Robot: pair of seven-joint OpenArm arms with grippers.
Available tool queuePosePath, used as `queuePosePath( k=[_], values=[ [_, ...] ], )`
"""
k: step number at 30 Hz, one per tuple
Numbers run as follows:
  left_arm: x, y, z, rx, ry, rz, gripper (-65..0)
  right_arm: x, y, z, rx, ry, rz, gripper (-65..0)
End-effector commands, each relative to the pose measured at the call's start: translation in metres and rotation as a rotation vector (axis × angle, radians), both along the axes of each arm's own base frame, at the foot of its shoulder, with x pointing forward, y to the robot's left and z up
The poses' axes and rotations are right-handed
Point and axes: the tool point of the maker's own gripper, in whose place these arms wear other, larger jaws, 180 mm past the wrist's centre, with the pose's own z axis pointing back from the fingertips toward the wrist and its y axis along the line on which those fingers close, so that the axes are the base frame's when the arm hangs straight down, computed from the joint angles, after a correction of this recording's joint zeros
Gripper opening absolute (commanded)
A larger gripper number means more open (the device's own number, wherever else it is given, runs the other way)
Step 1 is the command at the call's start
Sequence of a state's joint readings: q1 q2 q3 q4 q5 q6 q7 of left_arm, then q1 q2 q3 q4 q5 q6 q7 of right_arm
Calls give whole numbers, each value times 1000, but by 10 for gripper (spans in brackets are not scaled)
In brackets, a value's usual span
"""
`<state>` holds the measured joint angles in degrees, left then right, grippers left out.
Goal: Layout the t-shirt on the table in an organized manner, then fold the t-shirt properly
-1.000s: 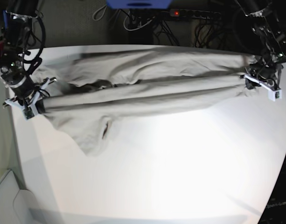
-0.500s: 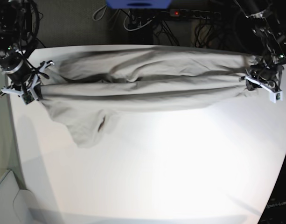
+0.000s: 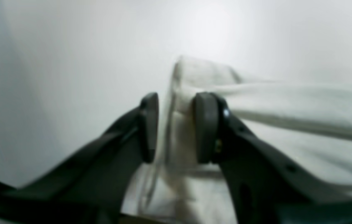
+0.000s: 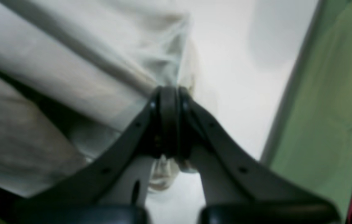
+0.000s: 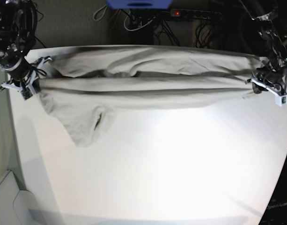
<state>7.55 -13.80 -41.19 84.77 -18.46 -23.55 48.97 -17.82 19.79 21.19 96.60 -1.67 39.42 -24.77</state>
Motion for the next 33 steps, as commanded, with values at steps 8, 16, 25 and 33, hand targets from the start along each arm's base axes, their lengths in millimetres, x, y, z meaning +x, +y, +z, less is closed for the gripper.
queuePosePath(
  k=[8, 16, 25, 33],
  values=[
    [7, 7, 14, 27, -42, -3, -452, 1, 7, -4, 10, 7, 37, -650],
    [6, 5, 13, 21, -40, -7, -405, 0, 10, -5, 15, 10, 39, -627],
    [3, -33, 31, 50, -92, -291, -354, 5, 13, -1, 15, -7, 51, -458],
    [5, -37, 46, 81, -128, -322, -357, 13, 19, 19, -2, -60, 75, -457]
  ],
)
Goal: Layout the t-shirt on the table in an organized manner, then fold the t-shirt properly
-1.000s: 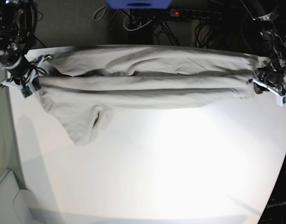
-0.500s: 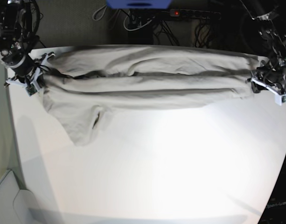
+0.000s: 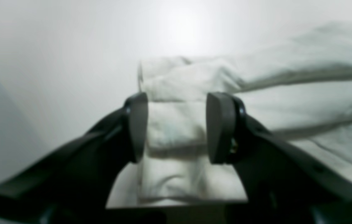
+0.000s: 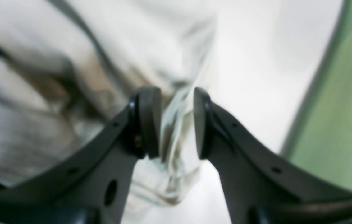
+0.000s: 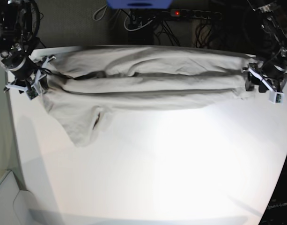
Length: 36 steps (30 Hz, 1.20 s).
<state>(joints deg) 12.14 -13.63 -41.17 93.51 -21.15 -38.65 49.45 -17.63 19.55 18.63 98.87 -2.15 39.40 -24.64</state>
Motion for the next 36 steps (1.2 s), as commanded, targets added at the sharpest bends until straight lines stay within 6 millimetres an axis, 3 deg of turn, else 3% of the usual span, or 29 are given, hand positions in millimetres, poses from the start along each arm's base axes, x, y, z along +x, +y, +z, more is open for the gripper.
queuePosePath(
  k=[1, 3, 6, 13, 18, 26, 28, 33, 36],
  values=[
    [11, 4, 18, 16, -64, -13, -357, 8, 1, 16, -5, -50, 23, -457],
    [12, 5, 16, 15, -62, -9, -357, 11, 3, 22, -10, -66, 31, -455],
    [28, 8, 20, -2, -89, 14, -355, 12, 4, 26, -14, -75, 35, -453],
    [42, 17, -11, -99, -27, 66, -353, 12, 5, 26, -13, -76, 37, -452],
    [40, 16, -24, -132, 6, 83, -356, 13, 4, 27, -18, -78, 38, -452],
    [28, 16, -30, -123, 27, 80, -364, 22, 6, 32, -12, -101, 39, -452],
    [25, 16, -29, -114, 28, 76, -412, 22, 6, 32, -12, -101, 40, -452],
    [15, 15, -29, -99, 38, 67, -620, 30, 11, 36, 7, -125, 34, -452],
    [10, 13, -30, -97, 45, 57, -622, 29, 12, 36, 9, -126, 33, -452]
  ],
)
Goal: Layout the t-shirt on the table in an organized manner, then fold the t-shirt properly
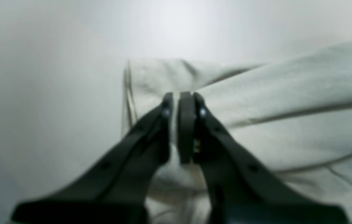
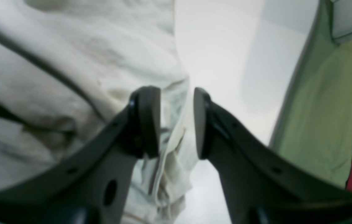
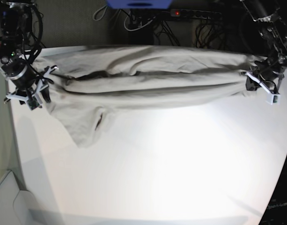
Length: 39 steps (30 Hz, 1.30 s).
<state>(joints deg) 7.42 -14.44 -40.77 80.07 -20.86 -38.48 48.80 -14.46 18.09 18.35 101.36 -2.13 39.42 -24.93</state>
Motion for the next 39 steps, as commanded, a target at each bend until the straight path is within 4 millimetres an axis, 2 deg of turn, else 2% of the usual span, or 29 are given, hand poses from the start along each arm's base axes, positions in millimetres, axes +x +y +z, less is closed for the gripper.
queuePosePath(
  k=[1, 10, 14, 17, 22, 26, 35, 39],
  values=[
    [7, 6, 16, 20, -50, -10, -618, 6, -1, 12, -5, -38, 20, -452],
    [6, -8, 37, 63, -111, -48, -620, 5, 3, 10, 11, -37, 15, -452],
    [11, -22, 56, 83, -170, -69, -620, 5, 5, 9, 17, -37, 13, -452],
    [4, -29, 68, 118, -191, -95, -620, 5, 7, 8, 24, -37, 11, -452],
    [-4, -57, 78, 144, -201, -192, -620, 4, 6, 7, 20, -25, 4, -452],
    [-17, -73, 74, 178, -165, -278, -620, 10, 2, 8, 1, -9, -15, -452],
    [-36, -106, 34, 352, 3, -505, -616, 13, -1, 9, -14, 4, -27, -452],
    [-50, -124, 20, 406, 55, -636, -615, 12, 9, 5, -10, 13, 0, -452]
  ],
)
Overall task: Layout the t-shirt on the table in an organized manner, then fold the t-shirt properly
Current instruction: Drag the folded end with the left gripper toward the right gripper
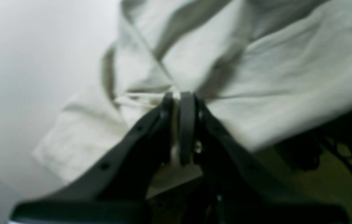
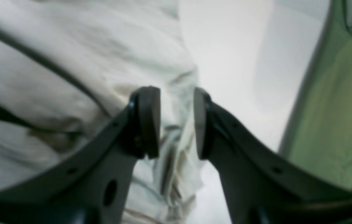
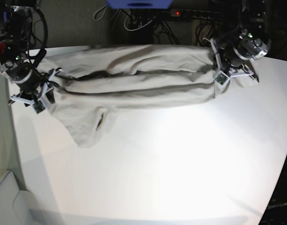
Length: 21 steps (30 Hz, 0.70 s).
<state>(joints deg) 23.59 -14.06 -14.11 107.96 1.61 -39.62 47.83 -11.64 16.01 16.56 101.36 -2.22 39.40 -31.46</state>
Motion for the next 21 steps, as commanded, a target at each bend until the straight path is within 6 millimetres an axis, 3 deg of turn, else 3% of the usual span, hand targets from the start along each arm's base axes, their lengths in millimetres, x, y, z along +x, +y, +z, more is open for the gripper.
queuePosePath(
  k=[1, 4, 13, 21],
  values=[
    [3, -2, 7, 27, -19, -57, -615, 6, -1, 13, -4, -43, 20, -452],
    [1, -7, 6, 66, -15, -112, -615, 7, -1, 14, -4, -44, 20, -452],
    [5, 4, 7, 138, -26, -123, -615, 7, 7, 12, 1, -40, 40, -452],
    [12, -17, 25, 74, -124, -166, -615, 8, 11, 11, 4, -38, 52, -452]
  ],
)
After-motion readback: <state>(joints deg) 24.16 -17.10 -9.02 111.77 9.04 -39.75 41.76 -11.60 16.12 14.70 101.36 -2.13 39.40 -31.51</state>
